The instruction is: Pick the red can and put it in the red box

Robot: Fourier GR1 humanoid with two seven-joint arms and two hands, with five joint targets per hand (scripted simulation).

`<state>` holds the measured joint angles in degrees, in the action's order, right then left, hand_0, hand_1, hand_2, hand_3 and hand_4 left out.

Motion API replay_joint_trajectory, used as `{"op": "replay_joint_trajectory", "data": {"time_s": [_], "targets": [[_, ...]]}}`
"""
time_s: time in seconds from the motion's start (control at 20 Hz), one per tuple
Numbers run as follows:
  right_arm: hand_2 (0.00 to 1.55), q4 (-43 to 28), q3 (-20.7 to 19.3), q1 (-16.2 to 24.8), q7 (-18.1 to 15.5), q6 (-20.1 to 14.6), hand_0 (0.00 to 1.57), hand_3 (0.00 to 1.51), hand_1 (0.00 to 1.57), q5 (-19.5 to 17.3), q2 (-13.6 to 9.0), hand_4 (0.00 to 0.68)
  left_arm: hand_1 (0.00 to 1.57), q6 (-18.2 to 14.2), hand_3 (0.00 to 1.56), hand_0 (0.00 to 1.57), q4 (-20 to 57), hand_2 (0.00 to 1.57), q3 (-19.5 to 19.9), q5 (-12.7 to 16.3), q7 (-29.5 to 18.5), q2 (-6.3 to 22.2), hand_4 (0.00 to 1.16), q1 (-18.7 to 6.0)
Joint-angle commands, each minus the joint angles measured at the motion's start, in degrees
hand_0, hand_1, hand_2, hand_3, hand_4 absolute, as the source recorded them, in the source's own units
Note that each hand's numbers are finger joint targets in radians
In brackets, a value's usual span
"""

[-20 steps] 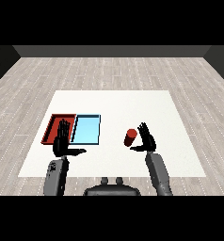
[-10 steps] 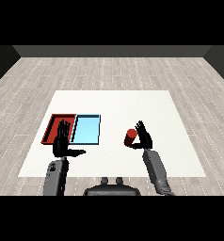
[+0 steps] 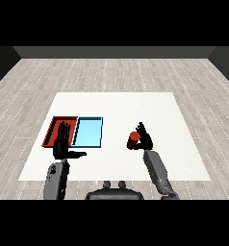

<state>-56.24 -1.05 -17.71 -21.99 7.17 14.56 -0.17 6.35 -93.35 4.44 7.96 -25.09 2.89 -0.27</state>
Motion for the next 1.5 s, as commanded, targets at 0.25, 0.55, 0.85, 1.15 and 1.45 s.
{"op": "replay_joint_trajectory", "data": {"time_s": [0.25,0.55,0.85,1.15,1.45], "targets": [[0.00,3.3,3.1,-3.8,-0.7,-3.7,0.00,0.00,0.00,1.6,0.2,0.000,0.00,-0.6,0.00,0.00,-1.1,0.00,-0.6,-0.3,1.3,-0.5,0.00,0.3],[0.00,-1.2,3.2,0.5,1.5,-0.1,0.00,0.00,0.00,1.0,-0.6,0.000,0.00,-2.0,0.00,0.00,0.0,0.00,-0.8,-0.9,1.7,-1.0,0.00,-2.6],[0.00,3.5,2.7,-3.4,0.4,-1.7,0.00,0.00,0.00,0.4,0.2,0.000,0.00,-1.4,0.00,0.00,3.5,0.00,0.3,-1.4,-3.5,-0.9,0.00,-1.1],[0.00,3.7,11.6,-4.0,-0.4,-10.6,0.00,0.00,0.00,5.2,0.2,0.000,0.00,0.5,0.00,0.00,4.1,0.00,0.2,0.1,-3.0,-0.5,0.00,-1.1],[0.00,16.5,4.7,-10.1,-3.6,-5.5,0.00,0.00,0.00,3.5,0.2,0.000,0.00,-0.2,0.00,0.00,-1.2,0.00,-1.6,-0.7,-1.1,-1.2,0.00,2.3]]}}
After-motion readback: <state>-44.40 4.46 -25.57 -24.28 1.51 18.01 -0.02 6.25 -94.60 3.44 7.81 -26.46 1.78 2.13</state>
